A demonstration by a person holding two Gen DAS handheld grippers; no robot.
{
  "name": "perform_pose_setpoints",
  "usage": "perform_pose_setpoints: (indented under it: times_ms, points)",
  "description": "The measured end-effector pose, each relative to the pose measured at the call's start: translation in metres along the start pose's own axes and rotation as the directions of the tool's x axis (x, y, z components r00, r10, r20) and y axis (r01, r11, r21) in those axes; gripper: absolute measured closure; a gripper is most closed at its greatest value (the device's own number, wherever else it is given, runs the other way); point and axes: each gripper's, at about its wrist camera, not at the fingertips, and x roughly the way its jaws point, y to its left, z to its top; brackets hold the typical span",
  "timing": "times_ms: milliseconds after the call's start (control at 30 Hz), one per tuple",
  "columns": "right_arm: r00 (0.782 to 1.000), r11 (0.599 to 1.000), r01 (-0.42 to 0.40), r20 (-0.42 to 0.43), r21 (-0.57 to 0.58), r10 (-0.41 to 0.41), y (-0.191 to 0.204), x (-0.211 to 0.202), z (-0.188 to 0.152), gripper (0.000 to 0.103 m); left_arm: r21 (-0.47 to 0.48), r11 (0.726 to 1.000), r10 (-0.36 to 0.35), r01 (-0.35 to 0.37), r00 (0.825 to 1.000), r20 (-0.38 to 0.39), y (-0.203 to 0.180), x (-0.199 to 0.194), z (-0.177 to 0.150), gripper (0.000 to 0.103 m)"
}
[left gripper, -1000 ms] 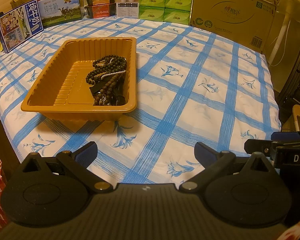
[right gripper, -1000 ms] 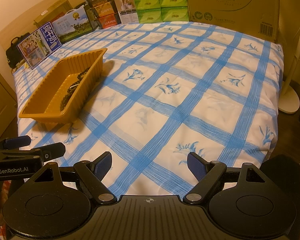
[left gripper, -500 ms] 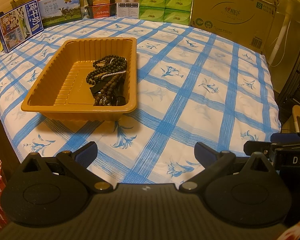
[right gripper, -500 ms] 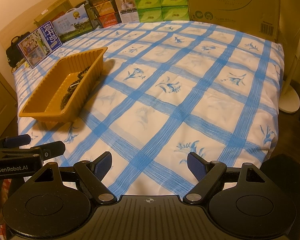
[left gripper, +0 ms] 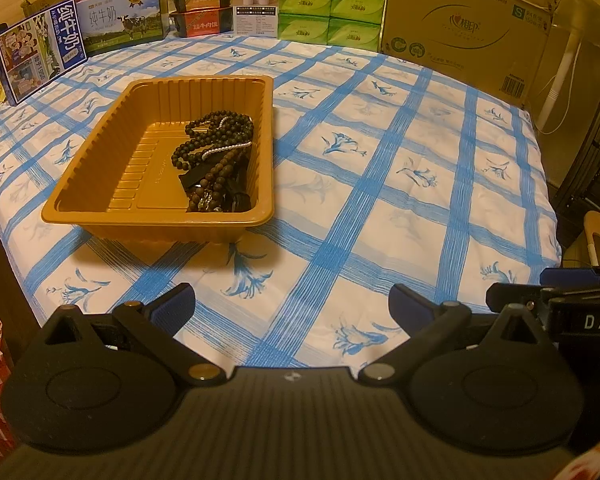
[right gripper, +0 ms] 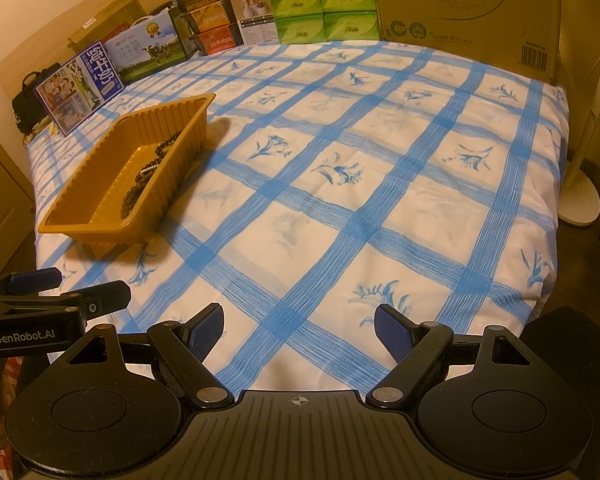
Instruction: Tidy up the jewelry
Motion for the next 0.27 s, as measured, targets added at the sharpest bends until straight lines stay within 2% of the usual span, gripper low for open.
perform_pose_setpoints:
  times_ms: [267]
  points:
    - [1.0, 1.0, 0.0, 0.001, -0.002, 0.0, 0.0011, 0.0, -0.0015, 0.021, 0.002, 1.0, 0.002, -0.002, 1.0, 0.027, -0.0015, -0.0021, 0.0034, 0.001]
